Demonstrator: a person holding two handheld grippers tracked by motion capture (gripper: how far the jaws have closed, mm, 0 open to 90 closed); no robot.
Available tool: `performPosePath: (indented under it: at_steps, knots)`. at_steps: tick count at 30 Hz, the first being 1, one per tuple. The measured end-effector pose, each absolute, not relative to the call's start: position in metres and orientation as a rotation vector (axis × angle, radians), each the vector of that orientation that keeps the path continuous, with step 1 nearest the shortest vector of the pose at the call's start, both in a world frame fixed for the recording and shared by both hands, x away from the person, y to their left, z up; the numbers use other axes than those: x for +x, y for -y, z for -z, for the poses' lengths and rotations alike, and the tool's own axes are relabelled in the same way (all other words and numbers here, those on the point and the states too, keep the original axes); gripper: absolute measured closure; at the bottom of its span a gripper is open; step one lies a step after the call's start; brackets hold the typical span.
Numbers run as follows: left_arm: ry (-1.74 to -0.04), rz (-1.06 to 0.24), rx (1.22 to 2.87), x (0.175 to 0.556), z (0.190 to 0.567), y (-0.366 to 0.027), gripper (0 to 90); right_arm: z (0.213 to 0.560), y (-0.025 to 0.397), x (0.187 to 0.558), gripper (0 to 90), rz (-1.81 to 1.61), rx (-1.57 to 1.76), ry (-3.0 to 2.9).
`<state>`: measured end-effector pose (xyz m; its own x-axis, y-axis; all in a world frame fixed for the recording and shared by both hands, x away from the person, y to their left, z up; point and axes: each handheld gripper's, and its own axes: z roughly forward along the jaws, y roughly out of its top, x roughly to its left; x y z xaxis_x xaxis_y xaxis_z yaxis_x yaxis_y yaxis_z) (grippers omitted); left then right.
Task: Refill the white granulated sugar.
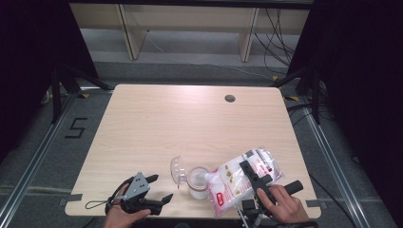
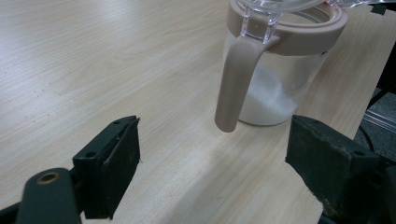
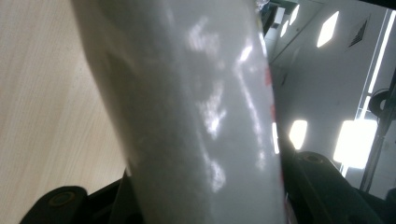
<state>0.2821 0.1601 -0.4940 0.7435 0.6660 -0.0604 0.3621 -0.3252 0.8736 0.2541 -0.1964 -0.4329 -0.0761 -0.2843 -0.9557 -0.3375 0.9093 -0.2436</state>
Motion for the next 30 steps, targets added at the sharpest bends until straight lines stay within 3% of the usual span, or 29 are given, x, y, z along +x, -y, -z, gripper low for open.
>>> performPosePath:
  at_steps: [30]
  knots:
    - [-0.778,-0.366,1.935,0.2823,0.4944,-0.1601,17.0,0.4339,0.1951,0.2545,62.5,-0.076,-0.482,-1.644]
